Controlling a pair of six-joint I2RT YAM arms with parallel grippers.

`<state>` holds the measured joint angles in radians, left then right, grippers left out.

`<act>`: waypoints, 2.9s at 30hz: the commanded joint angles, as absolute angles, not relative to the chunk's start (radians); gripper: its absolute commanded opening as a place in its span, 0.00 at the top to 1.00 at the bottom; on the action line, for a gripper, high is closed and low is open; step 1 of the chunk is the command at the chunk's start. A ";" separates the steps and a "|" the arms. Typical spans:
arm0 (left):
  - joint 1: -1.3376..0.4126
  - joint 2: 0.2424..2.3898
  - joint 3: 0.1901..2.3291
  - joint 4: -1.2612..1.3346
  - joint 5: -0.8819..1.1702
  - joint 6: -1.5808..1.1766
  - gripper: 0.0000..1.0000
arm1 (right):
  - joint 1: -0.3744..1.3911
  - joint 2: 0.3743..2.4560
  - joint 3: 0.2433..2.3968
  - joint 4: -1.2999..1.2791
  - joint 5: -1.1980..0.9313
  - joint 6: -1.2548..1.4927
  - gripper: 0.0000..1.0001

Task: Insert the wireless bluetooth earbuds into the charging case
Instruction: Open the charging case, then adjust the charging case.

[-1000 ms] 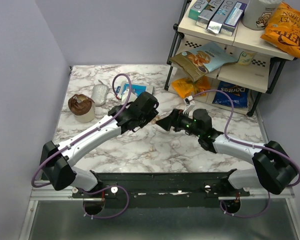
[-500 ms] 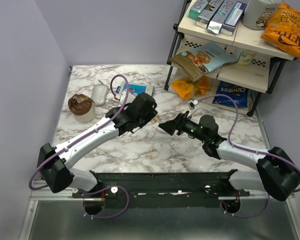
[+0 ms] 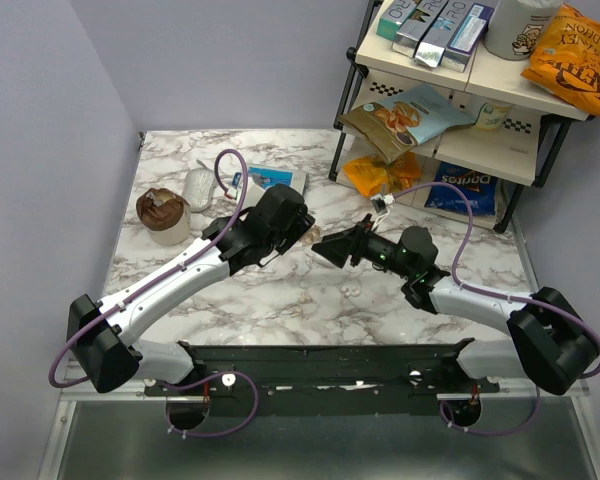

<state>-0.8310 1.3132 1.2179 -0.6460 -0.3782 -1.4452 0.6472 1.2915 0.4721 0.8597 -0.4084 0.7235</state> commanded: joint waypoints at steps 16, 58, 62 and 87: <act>-0.827 1.295 1.201 -0.612 -0.341 -1.450 1.00 | 0.650 1.359 0.575 0.736 -0.330 0.683 0.43; -0.836 1.287 1.163 -0.497 -0.288 -1.374 0.19 | 0.650 1.192 0.563 0.551 -0.357 0.517 0.99; -0.834 1.289 1.178 -0.514 -0.299 -1.368 0.06 | 0.650 1.175 0.569 0.523 -0.368 0.500 0.99; -0.741 1.039 0.991 -0.309 0.311 -0.250 0.07 | 0.807 1.201 1.379 -0.977 0.153 -0.101 0.99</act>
<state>-0.7353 1.1549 1.0370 -0.3920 0.0525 -0.5449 0.7479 1.1763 1.3231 -0.7013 0.0044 -0.0193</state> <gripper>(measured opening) 0.927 0.213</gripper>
